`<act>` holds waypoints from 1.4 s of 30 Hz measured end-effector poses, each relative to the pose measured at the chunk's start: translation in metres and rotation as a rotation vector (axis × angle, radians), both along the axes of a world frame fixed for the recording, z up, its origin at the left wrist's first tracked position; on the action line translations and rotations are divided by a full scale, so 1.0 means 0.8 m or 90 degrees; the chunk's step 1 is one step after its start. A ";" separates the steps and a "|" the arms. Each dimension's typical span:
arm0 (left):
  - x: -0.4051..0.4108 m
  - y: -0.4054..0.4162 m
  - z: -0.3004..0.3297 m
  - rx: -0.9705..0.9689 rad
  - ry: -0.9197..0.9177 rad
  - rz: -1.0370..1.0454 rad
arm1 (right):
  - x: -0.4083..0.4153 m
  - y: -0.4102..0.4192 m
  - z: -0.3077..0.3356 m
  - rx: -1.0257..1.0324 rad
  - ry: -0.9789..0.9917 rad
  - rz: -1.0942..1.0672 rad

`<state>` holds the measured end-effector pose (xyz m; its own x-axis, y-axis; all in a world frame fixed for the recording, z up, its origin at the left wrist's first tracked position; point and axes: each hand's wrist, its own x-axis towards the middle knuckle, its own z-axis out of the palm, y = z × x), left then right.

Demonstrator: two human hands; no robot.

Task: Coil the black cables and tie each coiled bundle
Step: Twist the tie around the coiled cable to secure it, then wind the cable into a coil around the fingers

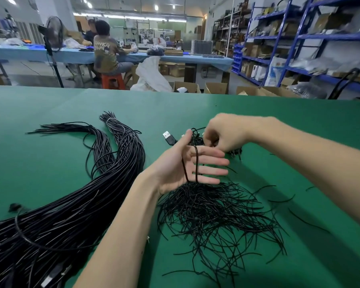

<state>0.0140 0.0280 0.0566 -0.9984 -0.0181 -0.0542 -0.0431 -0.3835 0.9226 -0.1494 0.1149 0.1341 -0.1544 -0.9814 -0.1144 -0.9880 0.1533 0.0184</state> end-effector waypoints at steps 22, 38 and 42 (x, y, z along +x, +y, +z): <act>0.006 -0.025 0.010 0.239 0.175 0.152 | 0.053 0.085 -0.068 0.045 -0.730 -0.145; -0.002 -0.003 0.010 0.073 0.096 0.298 | 0.075 0.052 -0.059 -0.174 -0.910 -0.225; -0.001 -0.010 0.012 0.204 0.144 0.249 | 0.061 0.062 -0.065 -0.097 -0.817 -0.214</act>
<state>0.0135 0.0202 0.0663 -0.9079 -0.4079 0.0964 0.3441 -0.5941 0.7271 -0.1003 0.1649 0.0818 -0.2554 -0.9331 -0.2533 -0.2068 0.3087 -0.9284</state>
